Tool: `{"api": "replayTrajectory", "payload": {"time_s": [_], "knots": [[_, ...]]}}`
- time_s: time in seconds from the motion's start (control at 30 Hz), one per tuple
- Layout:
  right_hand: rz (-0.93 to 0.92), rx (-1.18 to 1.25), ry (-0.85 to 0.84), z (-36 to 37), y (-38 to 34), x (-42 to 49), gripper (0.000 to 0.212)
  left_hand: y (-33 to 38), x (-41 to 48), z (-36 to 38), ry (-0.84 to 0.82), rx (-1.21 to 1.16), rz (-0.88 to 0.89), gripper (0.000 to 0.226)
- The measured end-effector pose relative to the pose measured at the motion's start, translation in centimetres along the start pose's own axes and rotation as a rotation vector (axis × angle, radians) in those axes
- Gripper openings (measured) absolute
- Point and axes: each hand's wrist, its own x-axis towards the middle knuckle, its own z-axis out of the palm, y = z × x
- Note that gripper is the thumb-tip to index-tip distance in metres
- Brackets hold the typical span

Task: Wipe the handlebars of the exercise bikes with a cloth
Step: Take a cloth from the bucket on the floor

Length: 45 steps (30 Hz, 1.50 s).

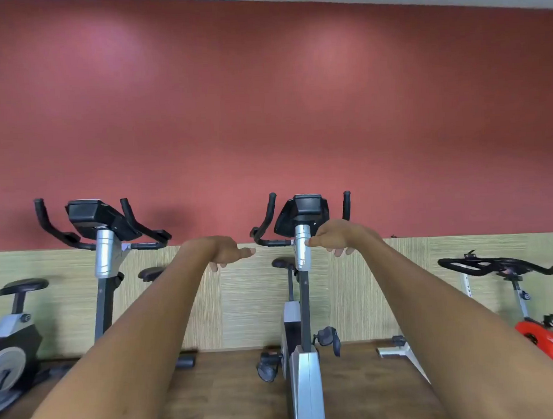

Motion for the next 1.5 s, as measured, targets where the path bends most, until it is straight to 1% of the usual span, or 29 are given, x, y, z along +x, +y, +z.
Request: {"api": "replayTrajectory", "payload": {"time_s": [0.1, 0.23, 0.37, 0.43, 0.47, 0.57, 0.63, 0.7, 0.73, 0.8, 0.83, 0.9, 0.93, 1.0, 1.03, 1.07, 1.13, 1.17, 1.27, 1.33, 1.43, 1.5], "knots": [[-0.03, 0.01, 0.07, 2.9, 0.7, 0.1, 0.047, -0.5, 0.2, 2.0, 0.034, 0.008, 0.014, 0.079], [0.032, 0.097, 0.062, 9.9, 2.8, -0.3, 0.037, -2.0, 0.1, 8.1, 0.05, -0.104, 0.019, 0.069], [0.048, 0.171, 0.037, 19.4, 5.2, -2.5, 0.036, -4.7, 0.2, 17.5, 0.137, -0.158, -0.035, 0.058], [0.045, 0.171, 0.008, 25.1, 6.1, -4.2, 0.034, -5.6, -0.6, 23.0, 0.152, -0.147, -0.05, 0.048], [0.063, 0.158, -0.021, 28.1, 6.6, -5.3, 0.037, -5.8, -1.4, 25.8, 0.164, -0.174, -0.053, 0.046], [0.131, 0.143, -0.123, 36.3, 7.6, -9.8, 0.043, -6.3, -4.8, 33.7, 0.108, -0.209, -0.072, 0.04], [0.161, 0.133, -0.225, 41.3, 8.1, -13.2, 0.043, -7.0, -7.0, 39.5, 0.061, -0.192, -0.072, 0.047], [0.201, 0.131, -0.347, 46.3, 8.9, -16.6, 0.043, -7.8, -9.2, 46.2, 0.014, -0.231, -0.081, 0.063], [0.221, 0.138, -0.402, 48.7, 9.4, -18.4, 0.047, -8.1, -10.5, 49.5, -0.019, -0.241, -0.094, 0.065], [0.232, 0.145, -0.487, 52.7, 10.2, -22.0, 0.07, -8.2, -13.2, 54.5, -0.128, -0.285, -0.173, 0.05], [0.273, 0.148, -0.533, 54.5, 10.7, -23.6, 0.069, -8.2, -14.4, 57.0, -0.196, -0.302, -0.182, 0.049], [0.342, 0.146, -0.621, 58.3, 12.0, -26.7, 0.047, -8.2, -17.1, 62.0, -0.297, -0.377, -0.177, 0.053], [0.375, 0.193, -0.652, 60.3, 12.7, -28.1, 0.046, -8.5, -18.3, 65.1, -0.34, -0.442, -0.18, 0.053], [0.419, 0.331, -0.713, 64.4, 13.6, -31.1, 0.064, -8.8, -21.0, 70.2, -0.443, -0.549, -0.233, 0.042], [0.451, 0.401, -0.713, 66.7, 14.4, -32.6, 0.067, -8.8, -22.2, 72.4, -0.502, -0.589, -0.272, 0.041], [0.51, 0.456, -0.717, 68.7, 14.9, -34.0, 0.06, -8.9, -23.5, 74.8, -0.542, -0.637, -0.306, 0.043], [0.624, 0.519, -0.74, 72.8, 16.2, -36.8, 0.035, -9.0, -25.5, 79.2, -0.584, -0.719, -0.379, 0.056], [0.661, 0.543, -0.751, 74.7, 16.8, -38.0, 0.03, -9.1, -26.4, 81.3, -0.599, -0.743, -0.416, 0.06], [0.697, 0.59, -0.809, 81.0, 18.9, -40.9, 0.031, -9.1, -27.5, 87.4, -0.624, -0.797, -0.477, 0.066], [0.703, 0.612, -0.809, 85.3, 20.3, -41.7, 0.032, -9.0, -27.2, 91.4, -0.623, -0.839, -0.512, 0.066], [0.722, 0.663, -0.707, 91.0, 21.9, -41.8, 0.032, -8.3, -26.4, 97.4, -0.569, -0.898, -0.552, 0.065], [0.716, 0.7, -0.614, 94.5, 22.6, -41.4, 0.033, -7.4, -25.9, 101.0, -0.502, -0.931, -0.539, 0.059]]}}
